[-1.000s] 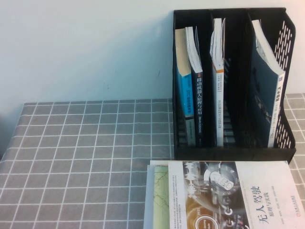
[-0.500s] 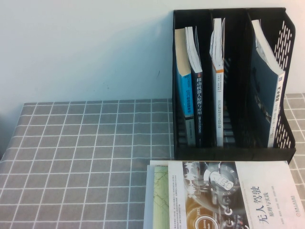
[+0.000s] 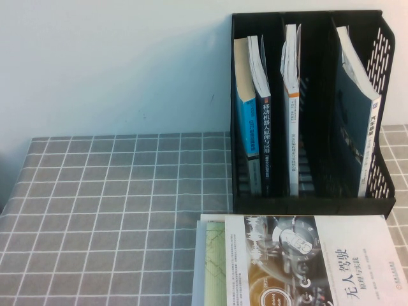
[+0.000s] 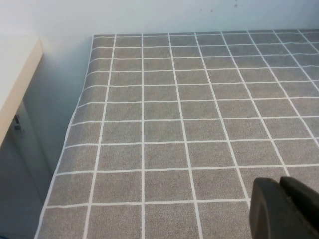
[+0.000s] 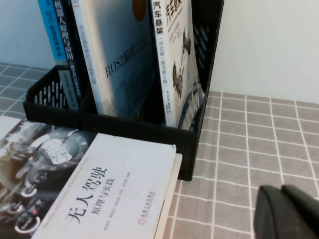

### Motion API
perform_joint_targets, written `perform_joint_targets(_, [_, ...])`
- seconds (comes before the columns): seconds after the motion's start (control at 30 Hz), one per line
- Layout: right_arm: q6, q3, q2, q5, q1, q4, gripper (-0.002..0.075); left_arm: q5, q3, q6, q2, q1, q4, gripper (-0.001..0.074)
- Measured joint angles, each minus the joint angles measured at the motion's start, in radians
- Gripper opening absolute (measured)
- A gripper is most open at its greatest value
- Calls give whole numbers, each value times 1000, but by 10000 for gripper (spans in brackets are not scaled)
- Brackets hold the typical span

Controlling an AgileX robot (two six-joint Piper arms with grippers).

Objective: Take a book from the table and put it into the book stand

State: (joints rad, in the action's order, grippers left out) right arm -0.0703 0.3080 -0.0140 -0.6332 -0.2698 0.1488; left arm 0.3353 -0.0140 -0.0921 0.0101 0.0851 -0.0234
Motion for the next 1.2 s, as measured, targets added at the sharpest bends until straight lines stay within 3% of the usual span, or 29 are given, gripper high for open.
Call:
perform_joint_targets(0.2, [-2,-55,0,78,28,39,-3,0,0,0,0,0,3,0])
perform_joint_targets(0.53, [11,-304,0,278,222,-24,-3,0,0,4,0,0,8,0])
perform_joint_targets(1.2, [41,-330,0,282,231,-56,-3,0,0,4,2,0,8,0])
